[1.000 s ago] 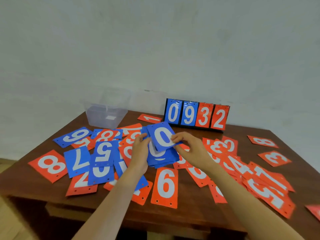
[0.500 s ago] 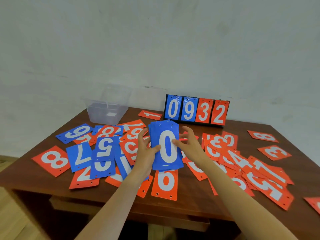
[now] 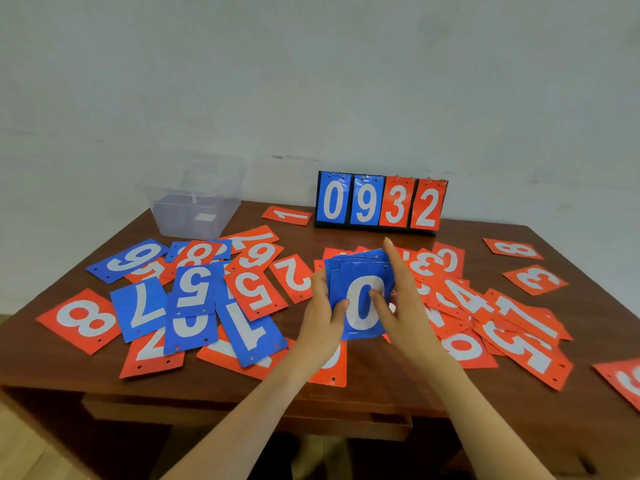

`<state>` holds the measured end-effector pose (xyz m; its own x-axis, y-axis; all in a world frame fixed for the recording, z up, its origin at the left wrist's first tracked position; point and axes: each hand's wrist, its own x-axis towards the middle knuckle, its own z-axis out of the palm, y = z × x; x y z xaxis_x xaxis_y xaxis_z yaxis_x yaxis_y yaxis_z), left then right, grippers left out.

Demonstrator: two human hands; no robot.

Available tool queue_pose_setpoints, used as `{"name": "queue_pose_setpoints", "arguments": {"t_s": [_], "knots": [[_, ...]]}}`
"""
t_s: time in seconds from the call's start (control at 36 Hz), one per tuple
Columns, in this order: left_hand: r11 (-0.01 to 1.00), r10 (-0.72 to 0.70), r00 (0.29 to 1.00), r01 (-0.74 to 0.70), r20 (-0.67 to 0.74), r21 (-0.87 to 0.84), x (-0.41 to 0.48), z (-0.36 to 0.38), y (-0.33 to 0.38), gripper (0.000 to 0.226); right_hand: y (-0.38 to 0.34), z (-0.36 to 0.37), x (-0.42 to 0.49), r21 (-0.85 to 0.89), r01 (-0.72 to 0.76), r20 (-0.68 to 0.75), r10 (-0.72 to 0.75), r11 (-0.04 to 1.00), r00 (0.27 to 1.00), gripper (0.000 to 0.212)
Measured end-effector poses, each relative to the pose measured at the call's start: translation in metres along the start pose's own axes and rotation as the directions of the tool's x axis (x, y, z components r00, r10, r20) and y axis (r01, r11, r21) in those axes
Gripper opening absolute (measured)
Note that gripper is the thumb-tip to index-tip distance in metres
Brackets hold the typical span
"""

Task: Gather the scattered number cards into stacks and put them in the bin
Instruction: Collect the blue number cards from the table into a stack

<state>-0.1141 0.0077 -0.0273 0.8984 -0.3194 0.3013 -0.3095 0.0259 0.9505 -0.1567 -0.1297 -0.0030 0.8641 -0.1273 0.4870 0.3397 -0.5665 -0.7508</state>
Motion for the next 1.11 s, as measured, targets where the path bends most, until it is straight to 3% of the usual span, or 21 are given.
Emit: {"name": "queue_pose_setpoints", "arguments": {"t_s": [0.11,0.19,0.28,0.39,0.47,0.61,0.75,0.89,1.0,1.11], "knots": [[0.996,0.001,0.995,-0.01,0.099,0.091,0.0,0.013,-0.001,0.048,0.009,-0.014,-0.011,-0.071,0.004,-0.048,-0.007,0.997,0.999,0.063],[0.992,-0.011,0.988,-0.009,0.155,0.128,-0.004,0.02,-0.003,0.067,0.017,-0.017,-0.023,-0.122,-0.009,-0.073,0.0,0.993,0.997,0.068],[0.989,0.052,0.992,-0.066,0.113,0.13,-0.009,0.026,0.0,0.084,0.02,-0.015,-0.031,-0.141,0.019,-0.083,-0.031,0.99,0.996,0.07],[0.927,0.201,0.968,-0.238,0.152,0.29,-0.007,0.031,0.005,0.068,0.02,-0.011,-0.032,-0.166,0.045,-0.078,-0.059,0.985,0.995,0.062],[0.88,0.203,0.966,-0.252,0.161,0.402,-0.007,0.03,0.002,0.064,0.024,-0.009,-0.032,-0.222,0.071,-0.1,-0.095,0.972,0.99,0.06],[0.809,0.194,0.972,-0.236,0.134,0.538,-0.009,0.026,-0.003,0.062,0.029,-0.008,-0.034,-0.348,0.072,-0.051,-0.096,0.935,0.994,0.08],[0.893,0.188,0.978,-0.207,0.087,0.399,-0.01,0.029,0.003,0.059,0.032,-0.007,-0.031,-0.338,0.052,-0.119,-0.097,0.94,0.988,0.058],[0.997,-0.005,0.998,-0.001,0.07,0.079,-0.008,0.04,0.005,0.072,0.028,-0.004,-0.037,-0.135,-0.056,-0.122,0.039,0.989,0.992,0.054],[0.998,-0.01,0.996,0.015,0.084,-0.054,-0.006,0.046,0.01,0.056,0.029,-0.002,-0.032,-0.142,-0.045,-0.072,0.035,0.989,0.997,0.061],[0.996,-0.039,0.998,0.035,-0.046,-0.083,-0.003,0.047,0.011,0.034,0.028,-0.001,-0.028,-0.127,-0.035,-0.085,0.025,0.991,0.996,0.054]]}}
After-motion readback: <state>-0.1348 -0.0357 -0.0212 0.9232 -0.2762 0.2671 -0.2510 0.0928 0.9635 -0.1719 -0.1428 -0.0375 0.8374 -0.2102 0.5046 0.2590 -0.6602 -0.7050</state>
